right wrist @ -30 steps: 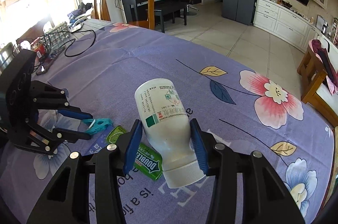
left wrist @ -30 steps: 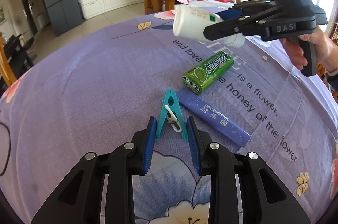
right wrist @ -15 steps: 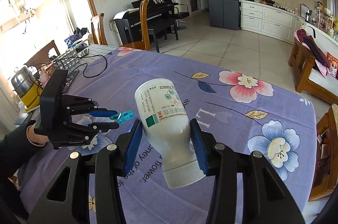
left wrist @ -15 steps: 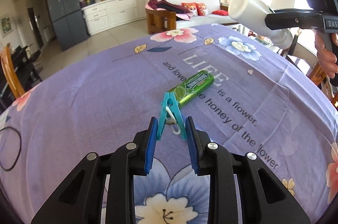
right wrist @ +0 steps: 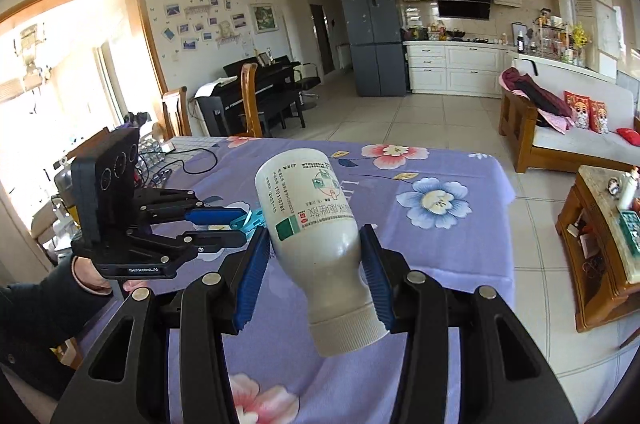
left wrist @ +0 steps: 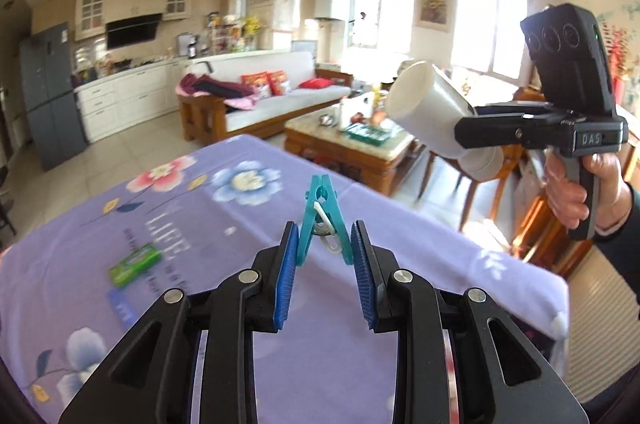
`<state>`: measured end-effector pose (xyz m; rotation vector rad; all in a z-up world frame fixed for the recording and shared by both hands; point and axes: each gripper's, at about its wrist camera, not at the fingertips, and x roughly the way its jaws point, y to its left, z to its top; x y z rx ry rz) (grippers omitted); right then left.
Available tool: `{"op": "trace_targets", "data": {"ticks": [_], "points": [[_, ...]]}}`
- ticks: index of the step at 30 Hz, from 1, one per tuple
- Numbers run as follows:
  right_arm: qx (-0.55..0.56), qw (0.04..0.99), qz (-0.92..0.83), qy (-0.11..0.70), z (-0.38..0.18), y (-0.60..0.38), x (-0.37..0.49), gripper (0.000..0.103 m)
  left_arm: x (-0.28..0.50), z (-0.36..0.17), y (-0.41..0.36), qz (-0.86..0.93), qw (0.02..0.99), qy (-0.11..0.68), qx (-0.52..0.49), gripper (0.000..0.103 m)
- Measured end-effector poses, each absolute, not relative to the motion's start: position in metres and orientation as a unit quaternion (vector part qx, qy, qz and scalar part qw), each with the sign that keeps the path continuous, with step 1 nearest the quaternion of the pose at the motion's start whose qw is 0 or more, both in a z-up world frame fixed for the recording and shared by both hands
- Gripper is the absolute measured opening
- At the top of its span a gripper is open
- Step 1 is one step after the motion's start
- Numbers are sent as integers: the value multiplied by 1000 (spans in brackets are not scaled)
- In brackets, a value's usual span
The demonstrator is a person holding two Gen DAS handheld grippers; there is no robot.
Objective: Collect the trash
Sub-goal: 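Carry the clothespin and white bottle with both grippers over the bin, then open both grippers to drop the clothespin and bottle into the bin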
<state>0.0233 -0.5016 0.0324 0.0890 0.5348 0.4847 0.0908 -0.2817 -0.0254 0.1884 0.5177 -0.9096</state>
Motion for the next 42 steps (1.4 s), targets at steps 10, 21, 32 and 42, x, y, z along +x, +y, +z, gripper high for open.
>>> {"op": "trace_targets", "data": {"ticks": [10,21,32,42], "points": [[139,962,-52,231,-27,-651,-242,46,-80,-49,-481,-632,731,242,88,28],[260,892,-278,244,-174,-760,-399,46,-255,-189,-685,-744,565,329,137,28],[401,772,-395,294,-383,-826,-498,46,-337,-383,-823,-732,469,424,255,29],[466,709,-405,341,-481,-840,-511,48,-351,-465,-855,-718,429,460,297,30]]}}
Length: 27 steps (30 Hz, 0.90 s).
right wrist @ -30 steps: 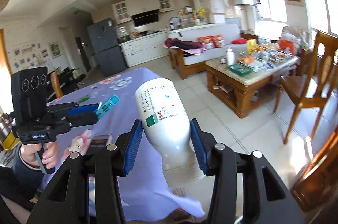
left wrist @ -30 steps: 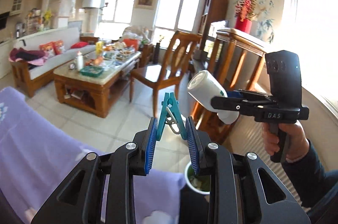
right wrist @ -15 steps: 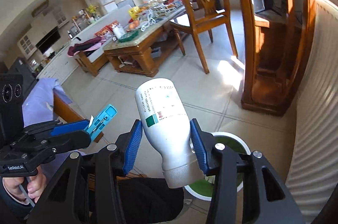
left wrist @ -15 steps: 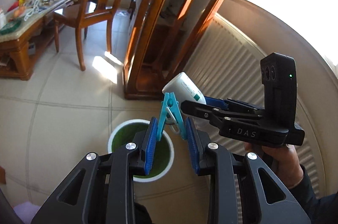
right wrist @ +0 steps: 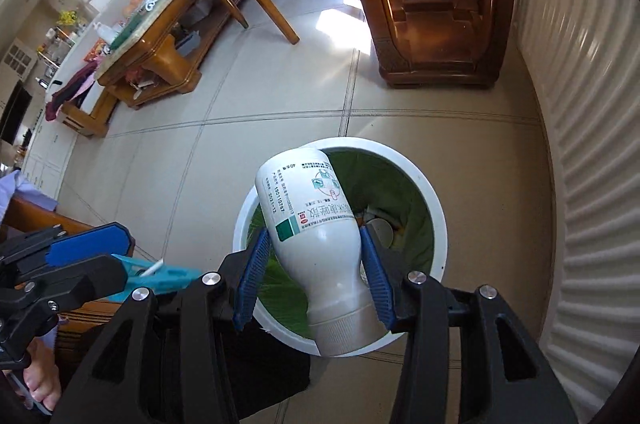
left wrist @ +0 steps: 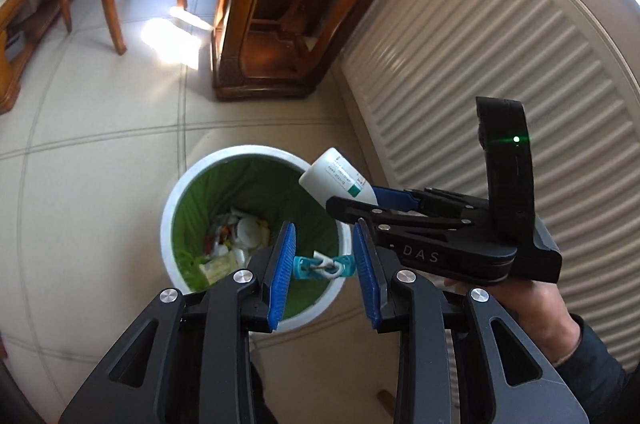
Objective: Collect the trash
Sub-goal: 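Open both grippers to drop the clothespin and bottle into the bin, then move both tools back from the bin to the table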
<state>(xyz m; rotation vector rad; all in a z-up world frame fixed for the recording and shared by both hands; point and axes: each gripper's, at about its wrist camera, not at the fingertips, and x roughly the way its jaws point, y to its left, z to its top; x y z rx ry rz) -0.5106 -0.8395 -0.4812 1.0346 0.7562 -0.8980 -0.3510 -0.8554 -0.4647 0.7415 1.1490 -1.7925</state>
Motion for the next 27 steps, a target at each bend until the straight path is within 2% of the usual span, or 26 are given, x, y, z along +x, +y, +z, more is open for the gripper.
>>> {"op": "trace_targets", "data": {"ticks": [3,5,6,7,16,18,27], "points": [[466,703,-410,348,-483,-844,-505,51,-348,-461,-855,-717,437,454,299,34],[459,699,-419,353,-481,-847,-502,62,-346,-452,-853,-718,448,439,300,45],[452,700,-426,352,-475,-847,-500,74,-345,-446,-853,-720,453,432,299,48],[445,703,-433,346,-469,-847,-499,81,-344,-439,-852,-722,458,426,297,52],[424,739,-426,304,-408,-832,-488,80,-338,-337,-819,-748,504,341,265,54],[412,751,-425,292,-386,-825,-483,80,-336,-310,-805,-751,522,310,260,57],[333,813,-406,252,-268,-798,-434,78,-310,-194,-730,-754,577,233,209,57]]}}
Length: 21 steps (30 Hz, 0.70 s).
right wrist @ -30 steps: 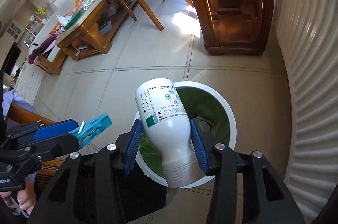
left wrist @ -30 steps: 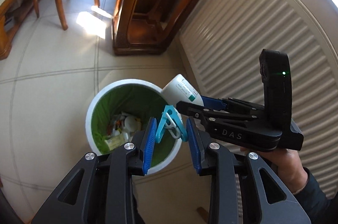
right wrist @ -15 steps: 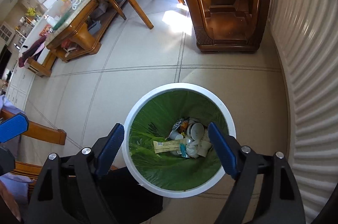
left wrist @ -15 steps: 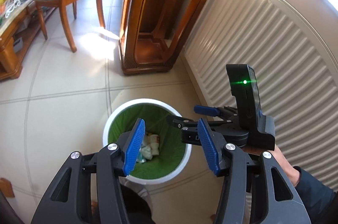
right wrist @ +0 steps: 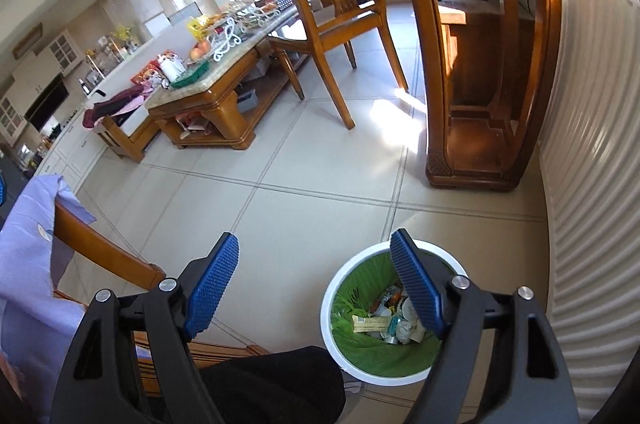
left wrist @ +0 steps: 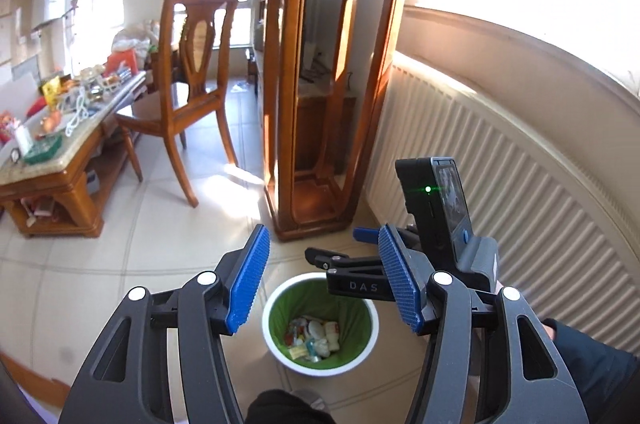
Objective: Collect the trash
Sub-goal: 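Move both tools back from the bin to the table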
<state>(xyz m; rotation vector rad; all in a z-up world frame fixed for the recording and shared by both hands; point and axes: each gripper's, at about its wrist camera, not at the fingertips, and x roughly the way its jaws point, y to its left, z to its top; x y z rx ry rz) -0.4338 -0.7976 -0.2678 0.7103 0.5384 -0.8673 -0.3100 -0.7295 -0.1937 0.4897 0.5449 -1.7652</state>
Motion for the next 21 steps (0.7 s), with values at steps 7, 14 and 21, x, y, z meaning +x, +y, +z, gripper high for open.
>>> {"op": "trace_targets", "data": {"ticks": [7,14,21], "points": [[230,885,-321,244,-149,-757,-319,78,-238,-96,-623,-702,664,195,166,71],[121,951,-105,264,-43,-654,-121,78,-70,-39,-444,-510,813,242,139,74],[49,945,108,306,-8,-518,49,75,91,-49,-229,-298,894,329,66,74]]}}
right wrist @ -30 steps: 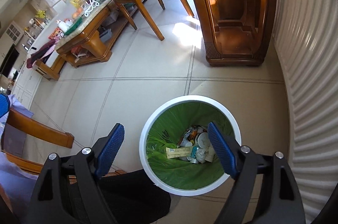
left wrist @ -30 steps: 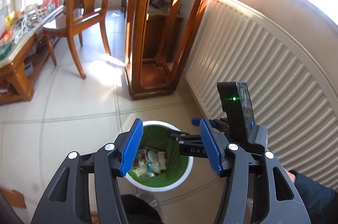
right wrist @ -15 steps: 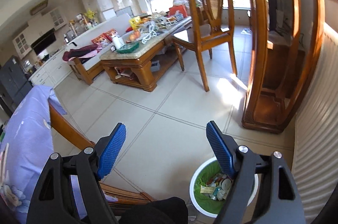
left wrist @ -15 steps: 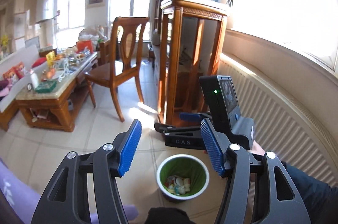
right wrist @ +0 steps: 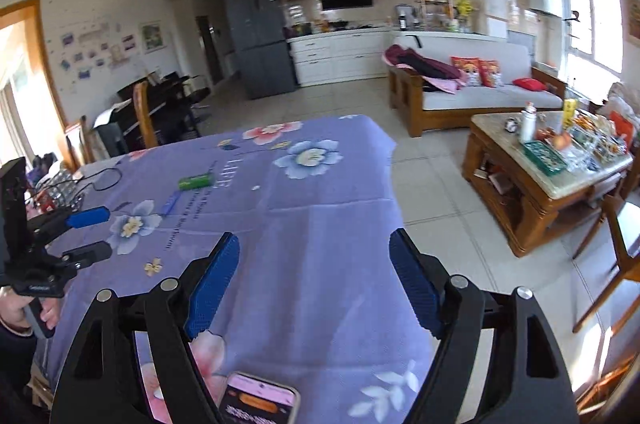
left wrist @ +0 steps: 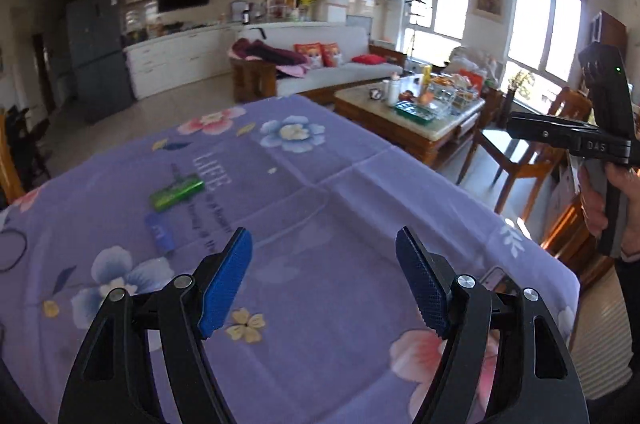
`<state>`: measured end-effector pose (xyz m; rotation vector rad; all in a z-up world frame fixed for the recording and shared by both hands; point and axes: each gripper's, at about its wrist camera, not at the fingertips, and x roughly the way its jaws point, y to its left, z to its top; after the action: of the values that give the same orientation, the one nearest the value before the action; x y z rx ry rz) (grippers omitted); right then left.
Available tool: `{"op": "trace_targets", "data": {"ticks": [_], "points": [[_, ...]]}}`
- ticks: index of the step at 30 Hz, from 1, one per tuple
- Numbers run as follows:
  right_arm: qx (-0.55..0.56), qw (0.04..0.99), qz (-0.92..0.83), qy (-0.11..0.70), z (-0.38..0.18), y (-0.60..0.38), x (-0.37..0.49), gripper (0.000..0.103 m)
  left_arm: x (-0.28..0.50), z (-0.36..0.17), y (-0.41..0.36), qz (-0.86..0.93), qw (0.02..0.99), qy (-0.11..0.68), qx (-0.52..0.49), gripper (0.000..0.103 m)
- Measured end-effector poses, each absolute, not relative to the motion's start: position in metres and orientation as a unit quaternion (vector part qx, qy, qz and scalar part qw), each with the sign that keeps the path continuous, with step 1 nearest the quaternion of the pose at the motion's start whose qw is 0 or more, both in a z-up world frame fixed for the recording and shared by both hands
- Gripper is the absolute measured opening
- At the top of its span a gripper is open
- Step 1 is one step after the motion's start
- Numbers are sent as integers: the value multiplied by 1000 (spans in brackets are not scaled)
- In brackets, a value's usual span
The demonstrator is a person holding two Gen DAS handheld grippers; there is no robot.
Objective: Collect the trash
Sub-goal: 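Move both tools back from the bin to the table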
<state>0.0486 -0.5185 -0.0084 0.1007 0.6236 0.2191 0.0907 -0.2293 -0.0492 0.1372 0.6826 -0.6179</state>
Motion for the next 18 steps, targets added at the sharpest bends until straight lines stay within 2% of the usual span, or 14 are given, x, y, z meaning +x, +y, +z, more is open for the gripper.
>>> {"op": "trace_targets", "data": {"ticks": [3,7,18], "points": [[11,933,164,321,-11,-465,99,74,138,-69,-173,-249,894,371,39,74],[-37,918,217,331,-16,-406,140,73,173,-86,-139,-224,891,394,34,74],[-133,881,296,344,-46,-318,220,73,231,-130,-156,-221,871,438,11,74]]}}
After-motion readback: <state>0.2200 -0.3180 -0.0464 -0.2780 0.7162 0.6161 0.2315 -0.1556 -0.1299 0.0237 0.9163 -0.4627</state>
